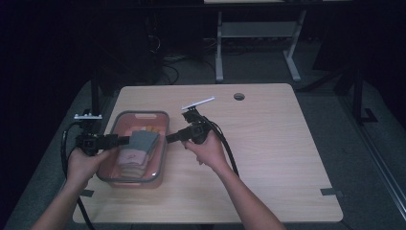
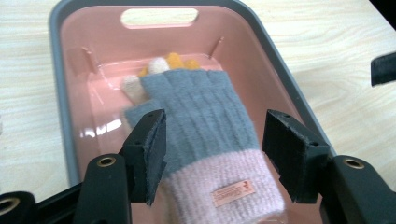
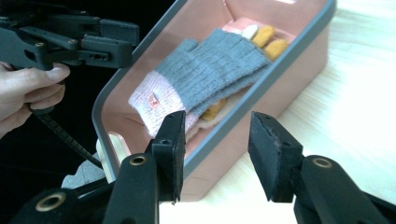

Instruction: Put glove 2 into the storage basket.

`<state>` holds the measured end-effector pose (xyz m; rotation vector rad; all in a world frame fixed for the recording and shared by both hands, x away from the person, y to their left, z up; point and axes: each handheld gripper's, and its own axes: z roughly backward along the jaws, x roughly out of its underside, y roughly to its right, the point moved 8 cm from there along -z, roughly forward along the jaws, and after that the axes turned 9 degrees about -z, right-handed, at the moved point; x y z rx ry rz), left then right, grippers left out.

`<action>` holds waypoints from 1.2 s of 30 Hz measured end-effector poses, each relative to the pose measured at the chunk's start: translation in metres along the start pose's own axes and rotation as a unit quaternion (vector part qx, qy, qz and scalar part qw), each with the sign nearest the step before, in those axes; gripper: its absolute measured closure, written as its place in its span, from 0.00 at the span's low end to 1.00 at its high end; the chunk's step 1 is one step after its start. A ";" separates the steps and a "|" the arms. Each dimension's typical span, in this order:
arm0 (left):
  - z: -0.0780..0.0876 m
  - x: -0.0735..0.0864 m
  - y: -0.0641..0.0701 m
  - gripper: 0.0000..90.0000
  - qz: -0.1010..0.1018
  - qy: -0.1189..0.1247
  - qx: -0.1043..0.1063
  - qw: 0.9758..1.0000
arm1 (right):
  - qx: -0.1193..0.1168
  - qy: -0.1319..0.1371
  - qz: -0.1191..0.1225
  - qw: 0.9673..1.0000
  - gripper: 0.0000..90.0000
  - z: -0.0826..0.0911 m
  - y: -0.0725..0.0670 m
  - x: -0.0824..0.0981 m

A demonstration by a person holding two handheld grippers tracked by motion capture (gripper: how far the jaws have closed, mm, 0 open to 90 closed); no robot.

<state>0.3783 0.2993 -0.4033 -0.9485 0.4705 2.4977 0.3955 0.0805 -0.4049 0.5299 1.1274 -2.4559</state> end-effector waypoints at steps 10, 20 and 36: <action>-0.002 -0.012 0.019 0.42 -0.017 0.016 0.015 1.000 | 0.011 0.015 -0.005 1.000 0.56 0.020 0.015 0.001; -0.007 -0.021 0.037 0.41 -0.031 0.024 0.027 0.999 | 0.027 0.020 -0.004 0.999 0.52 0.033 0.026 0.004; -0.014 -0.030 0.057 0.39 -0.044 0.035 0.039 0.998 | 0.047 0.029 -0.007 0.998 0.49 0.058 0.042 0.008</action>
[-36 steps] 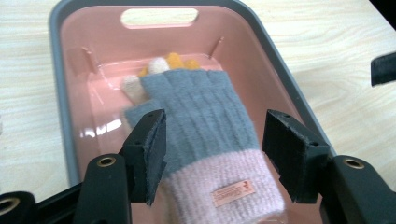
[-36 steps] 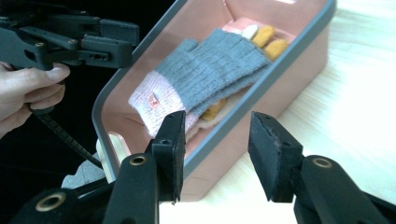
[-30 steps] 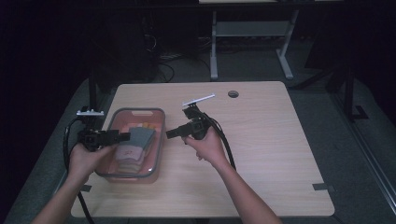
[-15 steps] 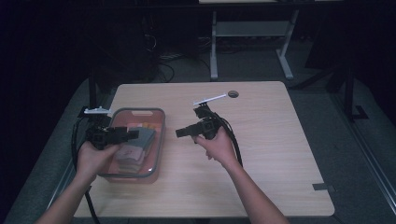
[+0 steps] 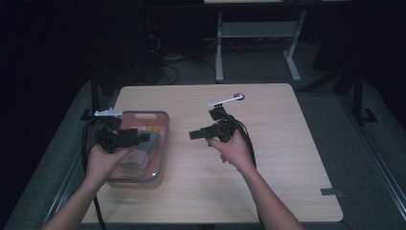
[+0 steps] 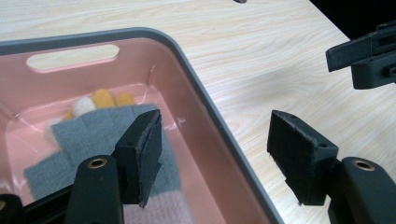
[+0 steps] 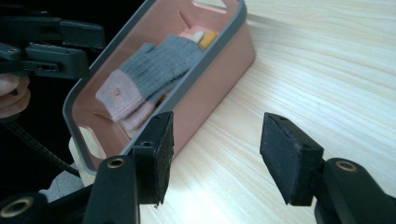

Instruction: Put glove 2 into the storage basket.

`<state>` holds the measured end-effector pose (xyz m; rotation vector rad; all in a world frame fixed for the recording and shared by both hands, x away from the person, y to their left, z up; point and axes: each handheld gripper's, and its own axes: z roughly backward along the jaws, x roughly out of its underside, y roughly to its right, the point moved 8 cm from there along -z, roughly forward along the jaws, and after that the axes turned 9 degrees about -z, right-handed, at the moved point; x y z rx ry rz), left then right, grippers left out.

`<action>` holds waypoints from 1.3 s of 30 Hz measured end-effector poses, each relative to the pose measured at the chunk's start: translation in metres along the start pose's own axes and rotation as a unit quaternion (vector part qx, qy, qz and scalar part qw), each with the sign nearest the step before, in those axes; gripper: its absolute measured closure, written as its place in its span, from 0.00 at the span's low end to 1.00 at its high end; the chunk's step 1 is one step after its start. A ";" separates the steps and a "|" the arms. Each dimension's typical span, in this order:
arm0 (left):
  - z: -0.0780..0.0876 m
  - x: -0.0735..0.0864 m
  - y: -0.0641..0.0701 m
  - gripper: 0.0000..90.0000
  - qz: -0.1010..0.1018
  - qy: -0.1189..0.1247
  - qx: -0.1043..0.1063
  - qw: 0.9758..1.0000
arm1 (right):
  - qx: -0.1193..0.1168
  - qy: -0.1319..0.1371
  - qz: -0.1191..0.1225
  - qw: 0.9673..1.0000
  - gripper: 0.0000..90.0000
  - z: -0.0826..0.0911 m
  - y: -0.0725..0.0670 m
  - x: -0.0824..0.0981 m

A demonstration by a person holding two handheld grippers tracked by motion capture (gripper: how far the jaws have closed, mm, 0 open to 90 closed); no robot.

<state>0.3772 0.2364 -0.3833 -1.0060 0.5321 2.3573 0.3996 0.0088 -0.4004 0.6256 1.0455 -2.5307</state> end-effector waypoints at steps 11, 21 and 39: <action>-0.011 -0.007 0.017 0.38 -0.010 0.001 0.015 1.000 | 0.012 0.006 -0.013 1.000 0.48 0.017 0.019 0.005; -0.020 -0.015 0.033 0.38 -0.026 -0.001 0.027 0.999 | 0.020 0.016 -0.025 0.999 0.47 0.033 0.033 0.009; -0.034 -0.018 0.057 0.33 -0.043 0.001 0.047 0.998 | 0.036 0.024 -0.043 0.998 0.46 0.054 0.060 0.021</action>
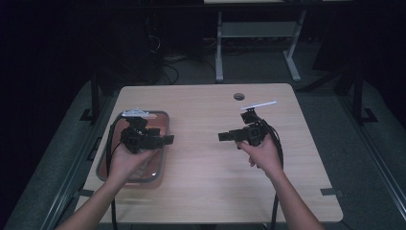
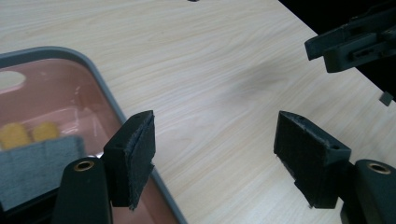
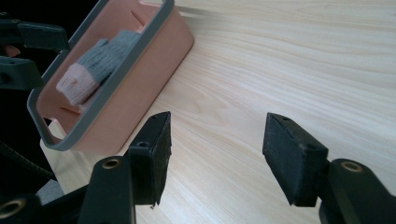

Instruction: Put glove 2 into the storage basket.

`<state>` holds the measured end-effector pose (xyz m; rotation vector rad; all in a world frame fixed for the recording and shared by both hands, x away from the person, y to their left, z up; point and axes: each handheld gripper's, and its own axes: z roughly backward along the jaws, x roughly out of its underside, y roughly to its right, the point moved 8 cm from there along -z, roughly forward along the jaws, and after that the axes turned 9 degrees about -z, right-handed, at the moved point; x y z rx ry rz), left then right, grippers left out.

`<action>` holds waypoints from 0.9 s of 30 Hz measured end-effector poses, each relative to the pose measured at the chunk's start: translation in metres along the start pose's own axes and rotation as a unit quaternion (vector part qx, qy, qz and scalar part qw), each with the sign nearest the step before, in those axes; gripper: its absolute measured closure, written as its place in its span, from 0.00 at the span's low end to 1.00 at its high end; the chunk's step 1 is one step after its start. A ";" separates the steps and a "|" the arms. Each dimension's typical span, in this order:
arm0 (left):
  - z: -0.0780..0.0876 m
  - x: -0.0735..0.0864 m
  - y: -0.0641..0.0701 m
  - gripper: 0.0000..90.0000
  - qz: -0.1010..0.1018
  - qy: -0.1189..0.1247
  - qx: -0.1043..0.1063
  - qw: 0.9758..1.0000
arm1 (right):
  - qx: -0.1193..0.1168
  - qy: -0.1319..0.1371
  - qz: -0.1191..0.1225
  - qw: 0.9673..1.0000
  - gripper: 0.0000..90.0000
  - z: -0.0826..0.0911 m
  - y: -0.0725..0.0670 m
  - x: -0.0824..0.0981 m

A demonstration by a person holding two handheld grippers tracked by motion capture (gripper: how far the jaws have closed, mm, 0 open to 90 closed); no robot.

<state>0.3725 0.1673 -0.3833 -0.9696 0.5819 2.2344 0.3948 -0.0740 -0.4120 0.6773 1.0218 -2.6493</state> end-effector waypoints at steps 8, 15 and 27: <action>-0.010 -0.001 0.008 0.32 -0.013 -0.004 0.003 1.000 | 0.007 0.001 -0.007 1.000 0.46 0.007 0.014 0.006; -0.019 0.000 0.019 0.32 -0.018 -0.004 0.016 1.000 | 0.011 0.000 -0.014 1.000 0.46 0.010 0.024 0.011; -0.032 0.006 0.036 0.31 -0.029 -0.007 0.034 0.999 | 0.019 0.002 -0.026 0.999 0.46 0.019 0.048 0.017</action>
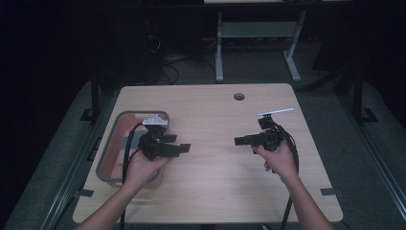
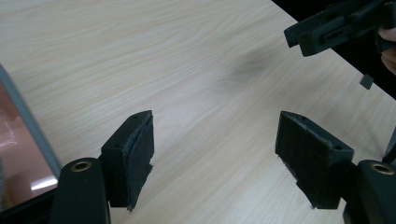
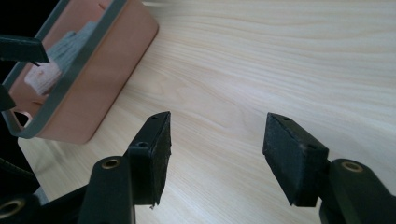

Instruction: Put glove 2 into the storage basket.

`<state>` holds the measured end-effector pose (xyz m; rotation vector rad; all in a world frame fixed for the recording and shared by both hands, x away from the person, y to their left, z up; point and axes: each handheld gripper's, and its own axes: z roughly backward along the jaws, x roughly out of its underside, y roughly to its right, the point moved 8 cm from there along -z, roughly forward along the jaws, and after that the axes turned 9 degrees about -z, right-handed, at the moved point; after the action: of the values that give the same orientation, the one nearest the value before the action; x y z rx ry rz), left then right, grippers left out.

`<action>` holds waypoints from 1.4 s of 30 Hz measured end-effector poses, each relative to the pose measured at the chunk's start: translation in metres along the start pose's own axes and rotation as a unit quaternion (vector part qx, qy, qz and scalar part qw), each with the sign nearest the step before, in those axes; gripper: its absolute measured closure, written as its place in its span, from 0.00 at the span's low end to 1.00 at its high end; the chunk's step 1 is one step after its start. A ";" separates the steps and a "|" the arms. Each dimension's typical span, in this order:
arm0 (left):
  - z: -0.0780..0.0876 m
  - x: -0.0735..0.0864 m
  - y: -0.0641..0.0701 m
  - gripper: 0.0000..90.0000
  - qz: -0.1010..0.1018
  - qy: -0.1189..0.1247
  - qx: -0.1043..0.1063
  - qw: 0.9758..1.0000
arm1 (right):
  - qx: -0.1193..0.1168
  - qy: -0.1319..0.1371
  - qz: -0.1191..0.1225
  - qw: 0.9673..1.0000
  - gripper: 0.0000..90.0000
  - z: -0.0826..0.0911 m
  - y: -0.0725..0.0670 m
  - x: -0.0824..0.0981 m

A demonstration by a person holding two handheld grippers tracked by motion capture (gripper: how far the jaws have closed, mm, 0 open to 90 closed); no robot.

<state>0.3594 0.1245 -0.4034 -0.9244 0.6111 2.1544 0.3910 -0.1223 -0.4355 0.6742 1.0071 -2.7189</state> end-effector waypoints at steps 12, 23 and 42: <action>-0.014 0.005 0.020 0.31 -0.010 -0.003 0.016 1.000 | 0.011 -0.005 -0.023 1.000 0.46 0.006 0.029 0.017; -0.028 0.016 0.041 0.31 -0.026 -0.004 0.030 0.999 | 0.020 -0.004 -0.032 0.999 0.46 0.010 0.049 0.033; -0.055 0.044 0.080 0.30 -0.059 -0.019 0.058 0.996 | 0.034 -0.001 -0.041 0.999 0.46 0.015 0.071 0.054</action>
<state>0.3013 0.0561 -0.4604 -0.8342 0.6389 2.0055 0.3591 -0.1857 -0.4918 0.6555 0.9677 -2.8350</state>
